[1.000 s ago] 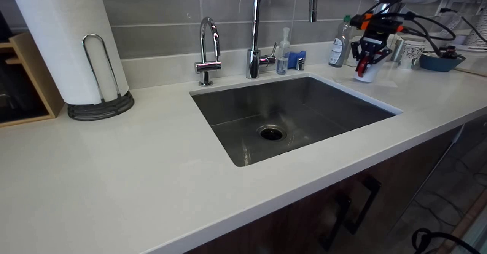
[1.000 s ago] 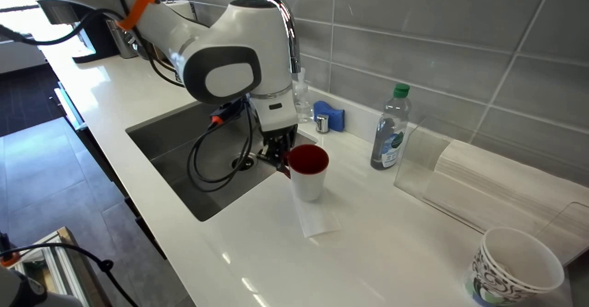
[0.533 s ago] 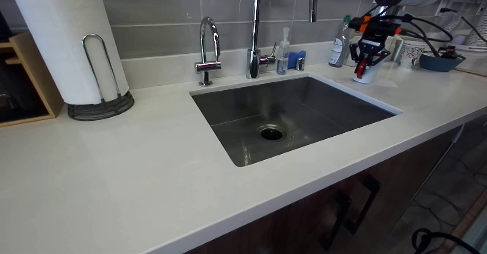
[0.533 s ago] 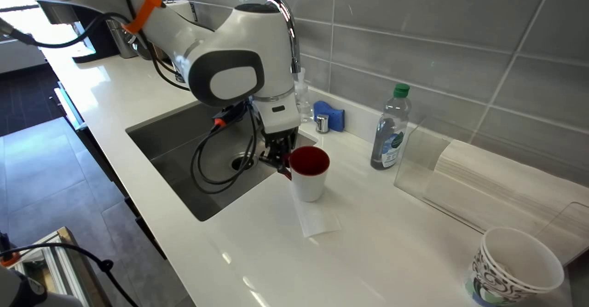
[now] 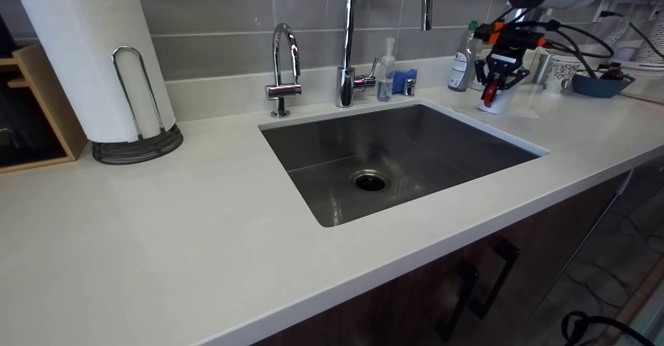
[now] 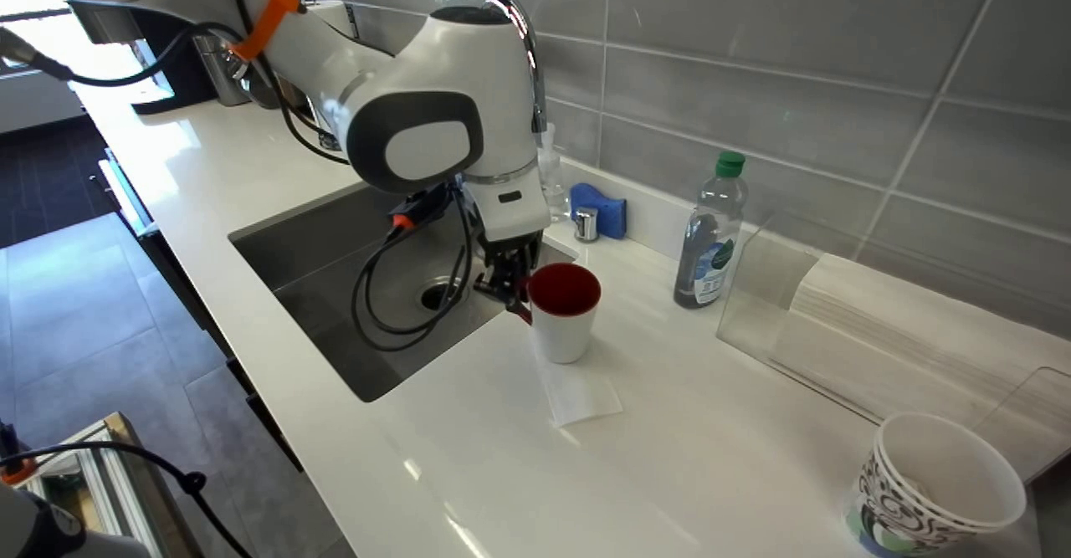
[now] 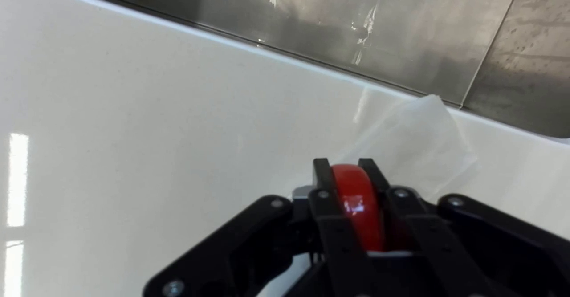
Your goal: Pour the liquid out of the mug in the sink then place the mug on the right side of the counter.
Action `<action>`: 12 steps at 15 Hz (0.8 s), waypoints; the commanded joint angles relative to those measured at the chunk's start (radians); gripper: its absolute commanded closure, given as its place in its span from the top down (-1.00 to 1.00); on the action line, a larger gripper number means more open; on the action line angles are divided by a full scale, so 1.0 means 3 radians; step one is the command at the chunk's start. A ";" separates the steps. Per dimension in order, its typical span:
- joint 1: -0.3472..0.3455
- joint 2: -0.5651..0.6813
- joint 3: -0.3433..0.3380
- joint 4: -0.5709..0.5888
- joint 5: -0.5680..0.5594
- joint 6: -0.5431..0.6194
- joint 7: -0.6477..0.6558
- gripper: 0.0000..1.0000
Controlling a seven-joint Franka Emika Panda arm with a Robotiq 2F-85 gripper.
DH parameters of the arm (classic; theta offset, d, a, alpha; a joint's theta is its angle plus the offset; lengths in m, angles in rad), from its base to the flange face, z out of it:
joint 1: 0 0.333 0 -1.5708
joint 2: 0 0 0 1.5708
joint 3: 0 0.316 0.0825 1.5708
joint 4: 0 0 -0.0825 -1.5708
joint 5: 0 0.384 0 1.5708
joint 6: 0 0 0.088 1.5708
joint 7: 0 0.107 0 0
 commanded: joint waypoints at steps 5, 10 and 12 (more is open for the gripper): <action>0.0013 0.0061 0.0033 0.0104 0.0282 -0.0018 -0.0283 0.44; 0.0041 -0.0034 0.0070 0.0067 0.0418 -0.0092 -0.0466 1.00; 0.0082 -0.0127 0.0105 -0.0002 0.0387 -0.0055 -0.0542 1.00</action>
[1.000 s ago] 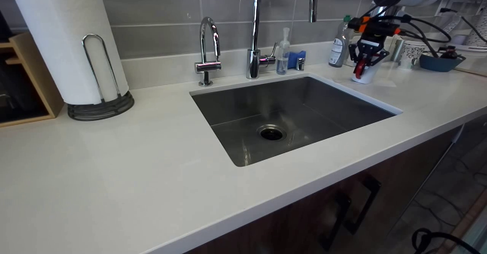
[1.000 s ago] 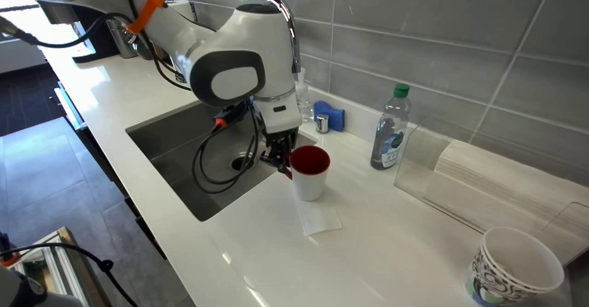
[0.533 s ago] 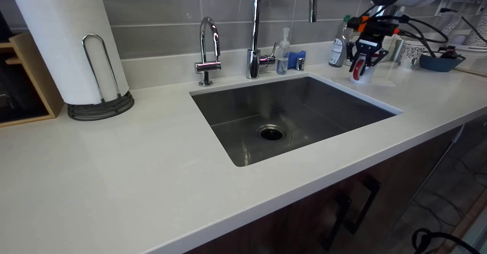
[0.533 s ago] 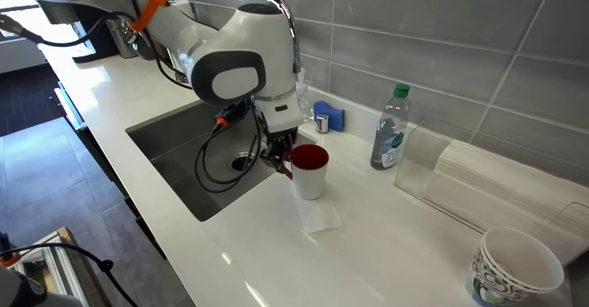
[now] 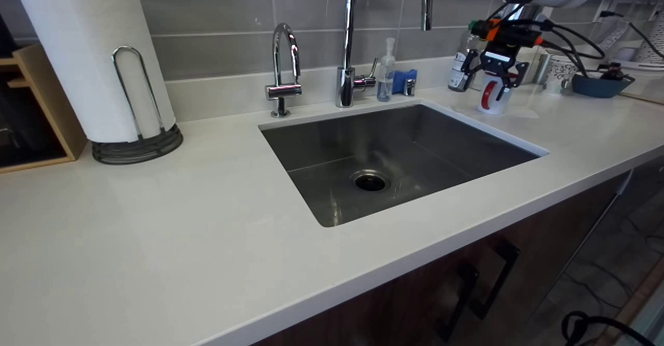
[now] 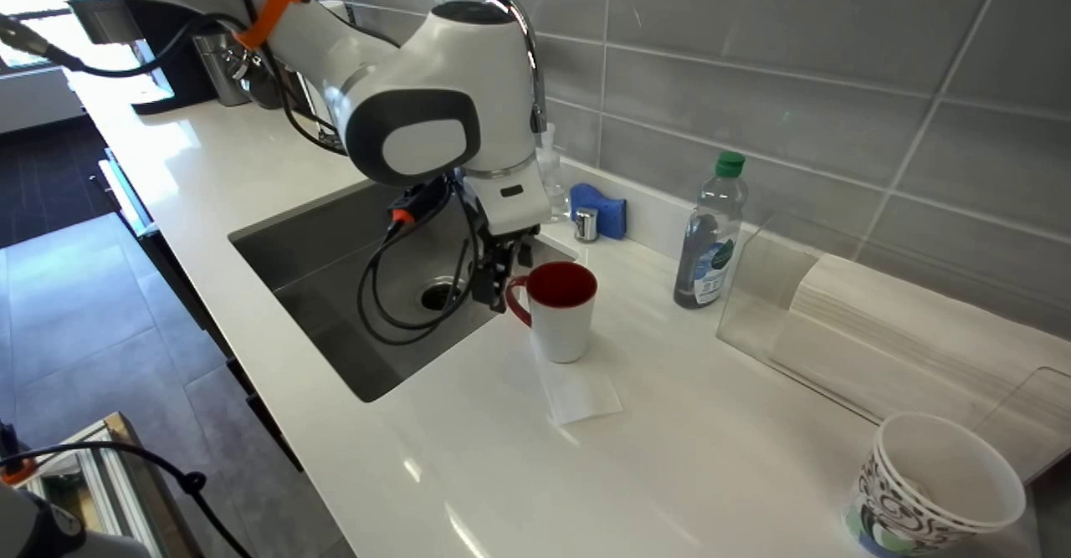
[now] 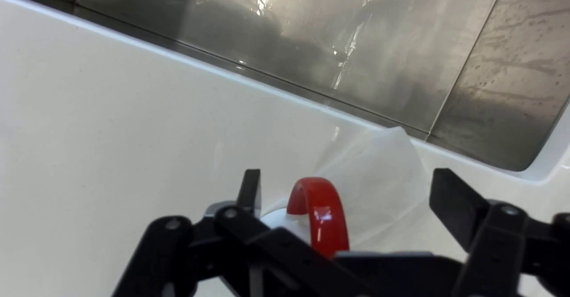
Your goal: Pour the liquid out of the mug in the sink then place the mug on the right side of the counter.
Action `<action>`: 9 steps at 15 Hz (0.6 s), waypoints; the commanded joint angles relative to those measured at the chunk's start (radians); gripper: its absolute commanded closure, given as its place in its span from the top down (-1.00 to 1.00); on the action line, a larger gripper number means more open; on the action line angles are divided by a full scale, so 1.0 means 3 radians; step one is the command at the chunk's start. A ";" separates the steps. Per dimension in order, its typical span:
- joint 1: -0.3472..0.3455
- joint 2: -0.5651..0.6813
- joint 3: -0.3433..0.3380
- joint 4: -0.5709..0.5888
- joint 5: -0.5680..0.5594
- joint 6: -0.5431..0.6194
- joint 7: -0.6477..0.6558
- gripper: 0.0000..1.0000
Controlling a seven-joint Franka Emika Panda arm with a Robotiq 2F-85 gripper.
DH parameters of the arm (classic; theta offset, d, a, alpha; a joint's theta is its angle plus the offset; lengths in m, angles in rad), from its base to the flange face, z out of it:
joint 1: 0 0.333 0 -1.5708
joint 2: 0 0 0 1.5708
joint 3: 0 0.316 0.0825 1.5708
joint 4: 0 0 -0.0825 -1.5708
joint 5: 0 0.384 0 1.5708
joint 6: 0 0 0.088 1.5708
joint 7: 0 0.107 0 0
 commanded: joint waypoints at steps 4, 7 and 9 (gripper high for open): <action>0.0172 -0.0444 0.0165 -0.0242 -0.0070 -0.0112 -0.0586 1.00; 0.0260 -0.0826 0.0265 -0.0430 -0.0128 -0.0447 -0.0871 1.00; 0.0281 -0.1163 0.0324 -0.0550 -0.0224 -0.0769 -0.1056 1.00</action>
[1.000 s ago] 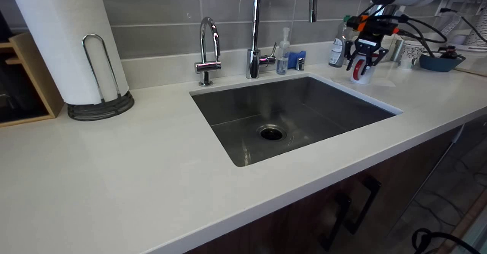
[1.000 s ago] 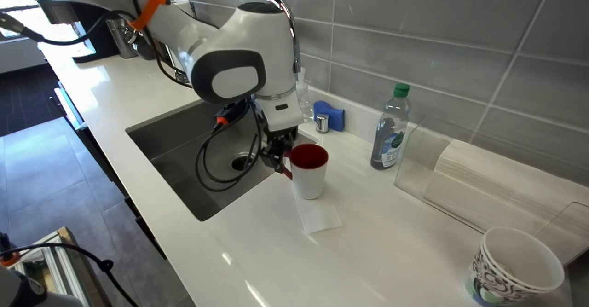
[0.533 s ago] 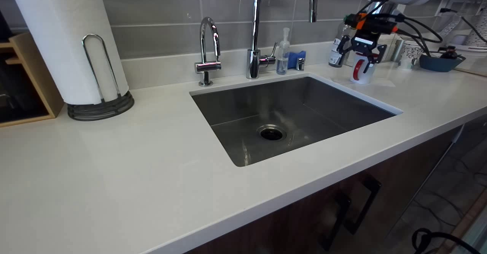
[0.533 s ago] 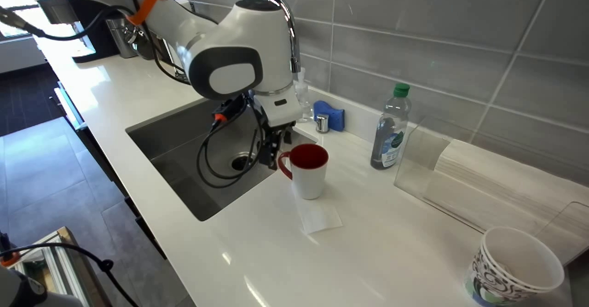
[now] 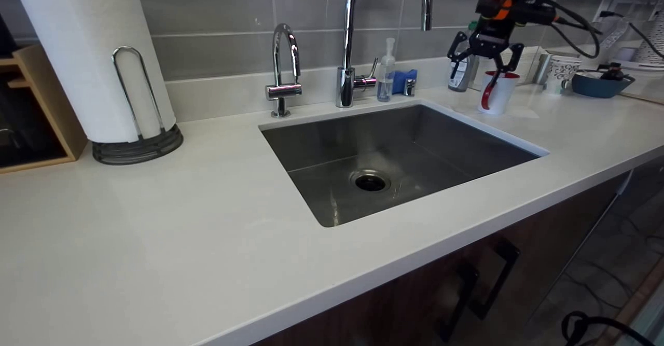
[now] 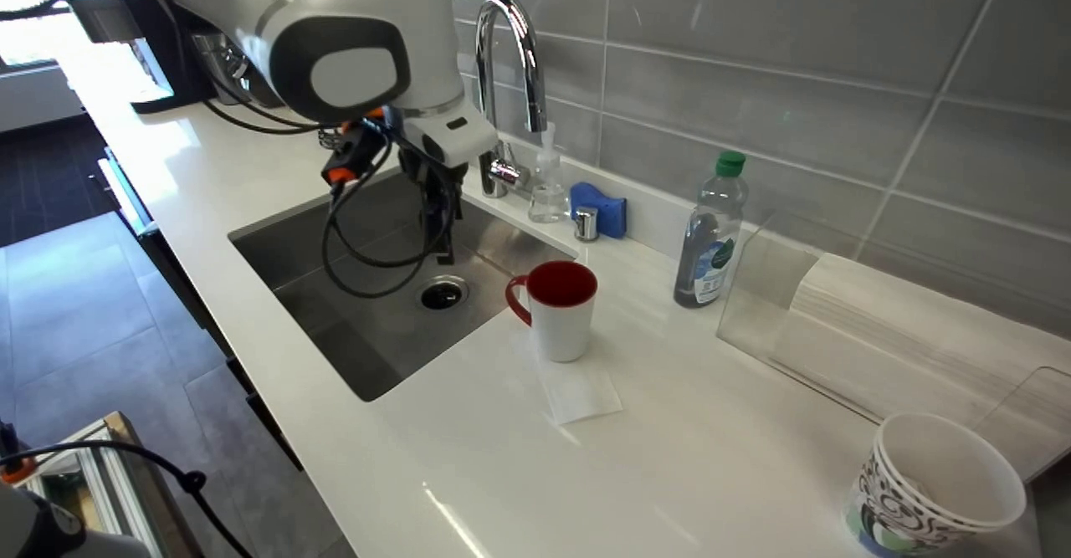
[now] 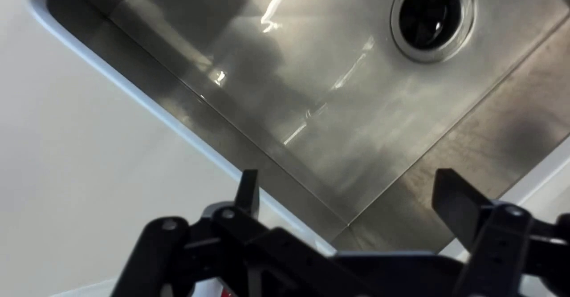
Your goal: Pour the liquid out of the mug in the sink then place the mug on the right side of the counter.
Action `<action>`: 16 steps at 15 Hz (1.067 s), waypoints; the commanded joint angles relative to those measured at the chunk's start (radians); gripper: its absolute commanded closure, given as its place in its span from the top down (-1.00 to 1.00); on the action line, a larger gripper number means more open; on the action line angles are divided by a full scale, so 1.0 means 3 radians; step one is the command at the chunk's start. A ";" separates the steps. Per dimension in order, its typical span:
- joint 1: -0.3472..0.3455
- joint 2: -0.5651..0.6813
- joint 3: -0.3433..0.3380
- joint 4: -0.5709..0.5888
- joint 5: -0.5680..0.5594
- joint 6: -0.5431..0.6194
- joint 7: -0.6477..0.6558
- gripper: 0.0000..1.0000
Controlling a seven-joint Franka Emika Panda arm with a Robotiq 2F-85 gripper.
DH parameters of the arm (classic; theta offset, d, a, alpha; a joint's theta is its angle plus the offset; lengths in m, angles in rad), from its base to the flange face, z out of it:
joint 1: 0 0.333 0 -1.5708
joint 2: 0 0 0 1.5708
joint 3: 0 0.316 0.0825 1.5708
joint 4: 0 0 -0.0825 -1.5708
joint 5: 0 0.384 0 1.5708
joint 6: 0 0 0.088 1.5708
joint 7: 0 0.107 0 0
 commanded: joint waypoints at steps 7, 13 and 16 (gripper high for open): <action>-0.0095 -0.1752 0.0183 -0.0477 -0.0782 -0.1393 -0.1038 1.00; -0.0159 -0.2142 0.0103 -0.0406 -0.0887 -0.1562 -0.1668 1.00; -0.0160 -0.2373 0.0019 -0.0455 -0.0921 -0.1571 -0.1928 1.00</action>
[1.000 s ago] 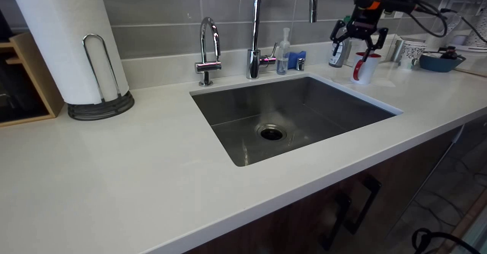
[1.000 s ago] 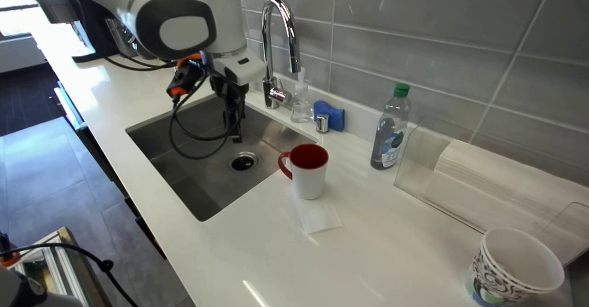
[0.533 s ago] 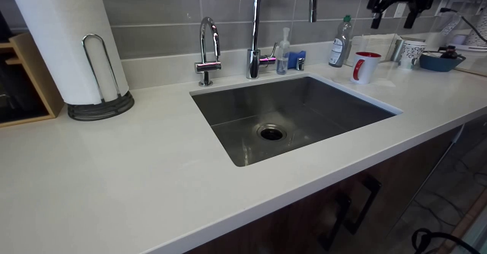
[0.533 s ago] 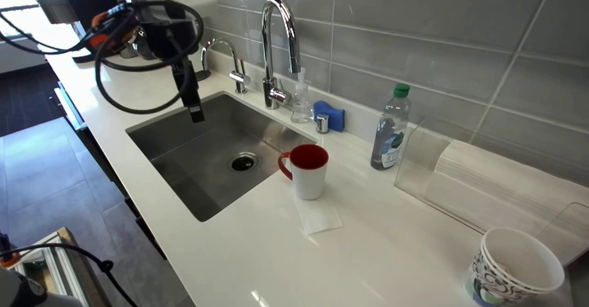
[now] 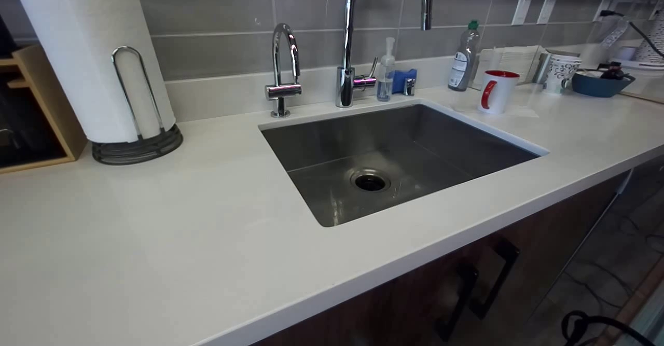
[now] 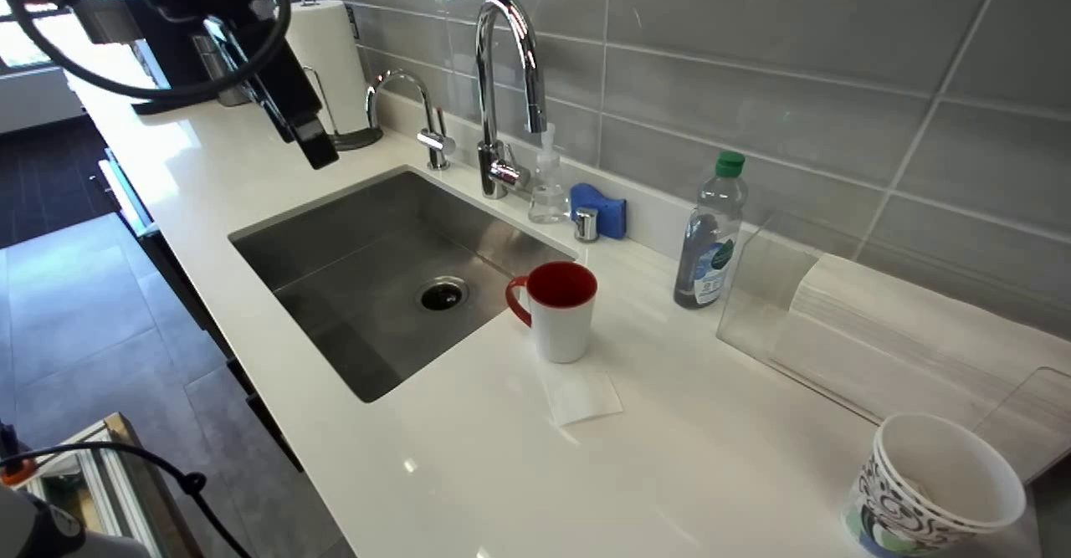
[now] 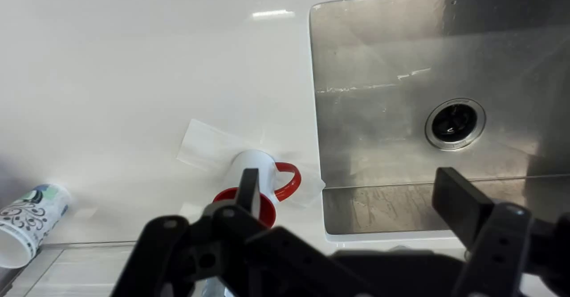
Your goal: Pour the liquid out of the mug in the sink then place the mug on the right side of the counter.
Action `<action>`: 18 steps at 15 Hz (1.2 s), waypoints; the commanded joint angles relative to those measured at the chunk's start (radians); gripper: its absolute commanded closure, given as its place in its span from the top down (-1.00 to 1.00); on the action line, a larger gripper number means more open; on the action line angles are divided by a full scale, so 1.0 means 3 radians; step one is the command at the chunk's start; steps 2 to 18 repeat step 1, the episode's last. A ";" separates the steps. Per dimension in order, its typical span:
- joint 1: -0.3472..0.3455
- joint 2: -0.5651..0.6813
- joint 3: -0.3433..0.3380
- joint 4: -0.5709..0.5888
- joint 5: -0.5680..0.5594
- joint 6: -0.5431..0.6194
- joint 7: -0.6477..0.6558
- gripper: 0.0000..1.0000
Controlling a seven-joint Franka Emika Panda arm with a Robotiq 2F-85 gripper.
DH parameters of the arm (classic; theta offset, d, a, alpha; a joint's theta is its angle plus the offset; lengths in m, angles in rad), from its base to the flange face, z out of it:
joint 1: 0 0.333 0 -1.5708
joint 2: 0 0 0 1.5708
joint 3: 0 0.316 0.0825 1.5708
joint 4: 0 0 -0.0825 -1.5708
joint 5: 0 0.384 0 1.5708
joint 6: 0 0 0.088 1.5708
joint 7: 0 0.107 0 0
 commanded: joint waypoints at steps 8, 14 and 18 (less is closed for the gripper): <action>-0.0036 -0.0013 0.0027 -0.0014 0.0021 -0.0002 -0.0033 1.00; -0.0036 -0.0013 0.0027 -0.0014 0.0021 -0.0002 -0.0033 1.00; -0.0036 -0.0013 0.0027 -0.0014 0.0021 -0.0002 -0.0033 1.00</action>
